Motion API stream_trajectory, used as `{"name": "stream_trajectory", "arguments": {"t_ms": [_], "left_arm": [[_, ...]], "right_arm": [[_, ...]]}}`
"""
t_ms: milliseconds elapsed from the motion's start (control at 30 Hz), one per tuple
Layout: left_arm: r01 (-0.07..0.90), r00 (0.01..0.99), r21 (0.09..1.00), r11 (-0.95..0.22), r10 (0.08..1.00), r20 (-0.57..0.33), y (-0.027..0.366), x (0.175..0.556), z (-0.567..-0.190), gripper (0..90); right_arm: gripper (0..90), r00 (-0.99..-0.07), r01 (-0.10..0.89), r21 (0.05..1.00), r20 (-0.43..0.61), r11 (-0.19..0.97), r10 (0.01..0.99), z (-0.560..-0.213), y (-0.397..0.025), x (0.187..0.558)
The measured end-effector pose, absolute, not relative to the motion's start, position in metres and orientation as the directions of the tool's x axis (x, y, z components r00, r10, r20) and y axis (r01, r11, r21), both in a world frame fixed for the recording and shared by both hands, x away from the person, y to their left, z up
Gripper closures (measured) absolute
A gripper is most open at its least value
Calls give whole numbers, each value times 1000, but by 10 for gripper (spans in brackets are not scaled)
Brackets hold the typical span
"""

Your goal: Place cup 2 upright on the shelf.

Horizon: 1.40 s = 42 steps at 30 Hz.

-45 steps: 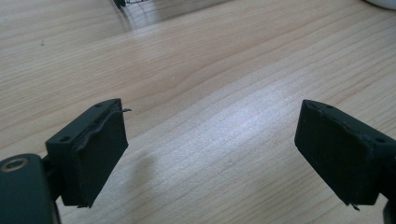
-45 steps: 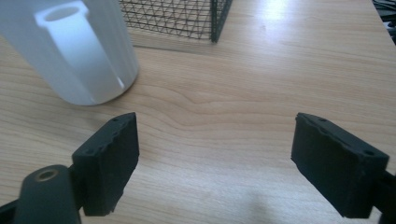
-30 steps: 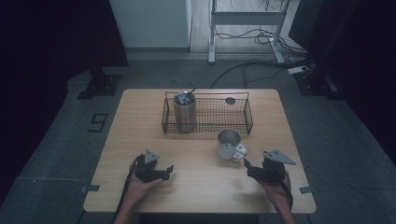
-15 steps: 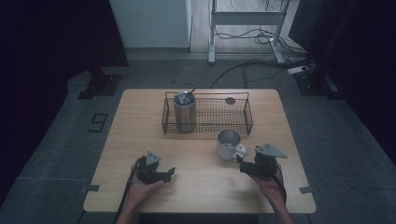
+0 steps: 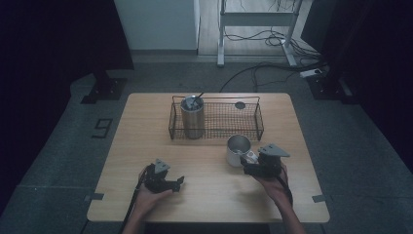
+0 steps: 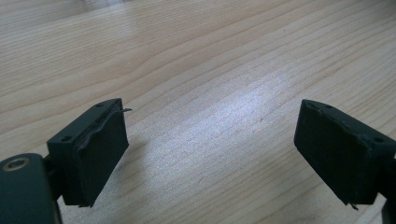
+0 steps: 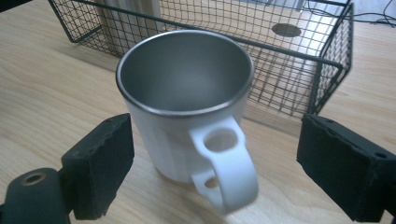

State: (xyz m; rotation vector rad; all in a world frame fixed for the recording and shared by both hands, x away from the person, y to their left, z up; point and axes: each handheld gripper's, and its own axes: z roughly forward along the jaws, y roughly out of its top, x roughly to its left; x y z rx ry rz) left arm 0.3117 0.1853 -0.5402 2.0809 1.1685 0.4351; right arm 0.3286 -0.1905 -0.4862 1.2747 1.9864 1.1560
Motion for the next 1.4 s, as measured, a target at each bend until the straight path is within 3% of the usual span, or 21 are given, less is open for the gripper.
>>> {"name": "stream_trajectory", "arguments": {"t_ms": [800, 1400], "left_arm": [[616, 515, 716, -329, 856, -50, 190, 312, -539, 104], [627, 505, 710, -322, 861, -56, 189, 313, -541, 104]], "right_arm": [[101, -454, 459, 862, 21, 214, 891, -473, -163, 358], [29, -463, 479, 852, 42, 210, 885, -475, -157, 367]]}}
